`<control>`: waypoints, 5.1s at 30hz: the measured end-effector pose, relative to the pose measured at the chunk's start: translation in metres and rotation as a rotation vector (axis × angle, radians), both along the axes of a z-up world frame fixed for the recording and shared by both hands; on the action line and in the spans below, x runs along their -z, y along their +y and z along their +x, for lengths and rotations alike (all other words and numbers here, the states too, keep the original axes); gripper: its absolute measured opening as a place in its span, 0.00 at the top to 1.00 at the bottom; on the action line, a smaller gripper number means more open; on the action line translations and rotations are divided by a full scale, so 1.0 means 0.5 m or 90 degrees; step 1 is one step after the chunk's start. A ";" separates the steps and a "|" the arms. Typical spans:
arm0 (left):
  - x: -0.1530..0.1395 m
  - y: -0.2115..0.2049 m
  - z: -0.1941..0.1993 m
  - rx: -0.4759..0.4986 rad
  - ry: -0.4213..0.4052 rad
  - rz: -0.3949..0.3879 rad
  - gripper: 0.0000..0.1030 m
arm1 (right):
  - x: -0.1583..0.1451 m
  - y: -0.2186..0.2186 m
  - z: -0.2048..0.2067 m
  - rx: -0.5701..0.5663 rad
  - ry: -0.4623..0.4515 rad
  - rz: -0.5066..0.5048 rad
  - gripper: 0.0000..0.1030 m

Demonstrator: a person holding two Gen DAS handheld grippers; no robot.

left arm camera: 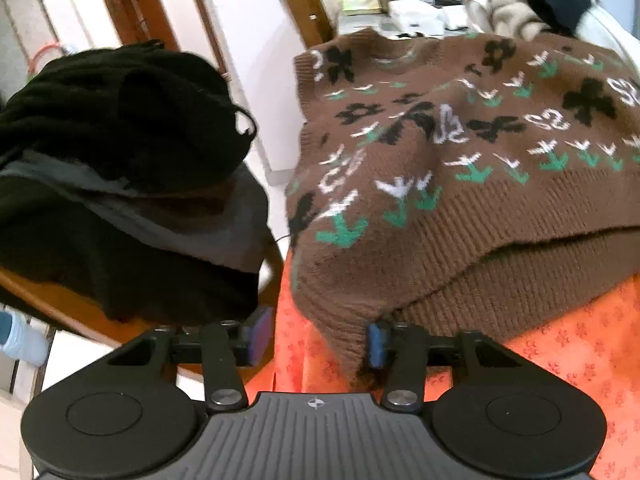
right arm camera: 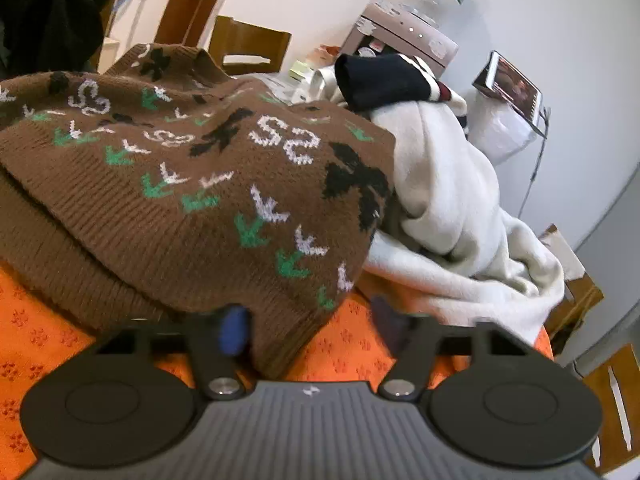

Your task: Fold clothes

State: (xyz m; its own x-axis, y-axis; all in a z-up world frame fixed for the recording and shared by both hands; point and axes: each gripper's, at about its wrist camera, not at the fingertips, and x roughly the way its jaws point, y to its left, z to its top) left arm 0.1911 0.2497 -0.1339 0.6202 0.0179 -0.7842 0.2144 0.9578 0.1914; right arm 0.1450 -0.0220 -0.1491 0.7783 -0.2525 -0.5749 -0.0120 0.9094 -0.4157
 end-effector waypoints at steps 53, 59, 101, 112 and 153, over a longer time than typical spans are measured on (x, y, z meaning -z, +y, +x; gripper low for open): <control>-0.715 -0.420 -0.339 0.157 -0.243 -0.145 0.91 | -0.722 -0.675 -0.519 -0.015 -0.144 0.201 0.97; -0.735 -0.462 -0.320 0.199 -0.274 -0.171 0.91 | -0.733 -0.721 -0.540 0.050 -0.172 0.179 0.97; -0.239 -0.365 -0.349 0.141 0.092 -0.141 0.90 | -0.275 -0.580 -0.618 0.246 0.076 0.243 0.97; -0.127 -0.455 -0.112 0.048 0.204 -0.122 0.85 | -0.150 -0.694 -0.319 0.165 0.208 0.271 0.97; -0.102 -0.421 -0.114 0.113 0.200 -0.173 0.16 | -0.150 -0.816 -0.200 0.176 0.357 0.532 0.44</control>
